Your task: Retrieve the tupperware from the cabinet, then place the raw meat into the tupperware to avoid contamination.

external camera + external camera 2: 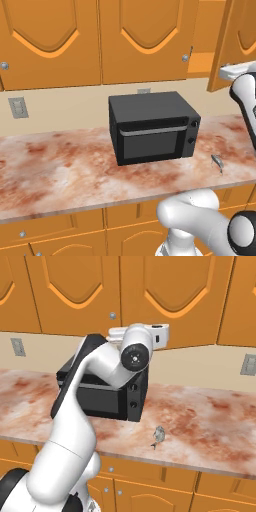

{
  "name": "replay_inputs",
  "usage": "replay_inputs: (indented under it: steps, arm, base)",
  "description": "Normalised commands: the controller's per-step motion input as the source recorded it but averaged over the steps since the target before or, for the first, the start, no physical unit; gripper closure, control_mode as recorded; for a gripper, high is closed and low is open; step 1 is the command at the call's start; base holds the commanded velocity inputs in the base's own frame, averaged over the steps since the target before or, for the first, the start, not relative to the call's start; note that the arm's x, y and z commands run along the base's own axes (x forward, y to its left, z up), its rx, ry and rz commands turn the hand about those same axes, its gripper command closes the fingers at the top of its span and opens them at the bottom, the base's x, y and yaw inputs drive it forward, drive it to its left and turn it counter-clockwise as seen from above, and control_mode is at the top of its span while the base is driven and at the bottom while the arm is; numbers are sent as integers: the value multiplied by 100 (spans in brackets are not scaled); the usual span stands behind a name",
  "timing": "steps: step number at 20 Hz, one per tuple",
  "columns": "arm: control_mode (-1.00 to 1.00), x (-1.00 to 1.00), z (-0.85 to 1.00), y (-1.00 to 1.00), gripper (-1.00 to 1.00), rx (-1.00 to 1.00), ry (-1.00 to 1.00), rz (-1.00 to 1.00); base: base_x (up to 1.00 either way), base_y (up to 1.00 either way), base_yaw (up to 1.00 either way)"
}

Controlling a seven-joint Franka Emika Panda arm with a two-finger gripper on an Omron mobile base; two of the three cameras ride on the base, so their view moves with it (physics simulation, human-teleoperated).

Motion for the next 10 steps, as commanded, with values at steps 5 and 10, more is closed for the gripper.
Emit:
replay_inputs:
  steps: [5, 10]
  arm:
    - [-100, -41, -3, -68, 100, 0, 1, 0]
    - [-100, -37, -1, -58, 100, 0, 0, 0]
  base:
    - [0, 0, 0]
    - [0, 0, 0]
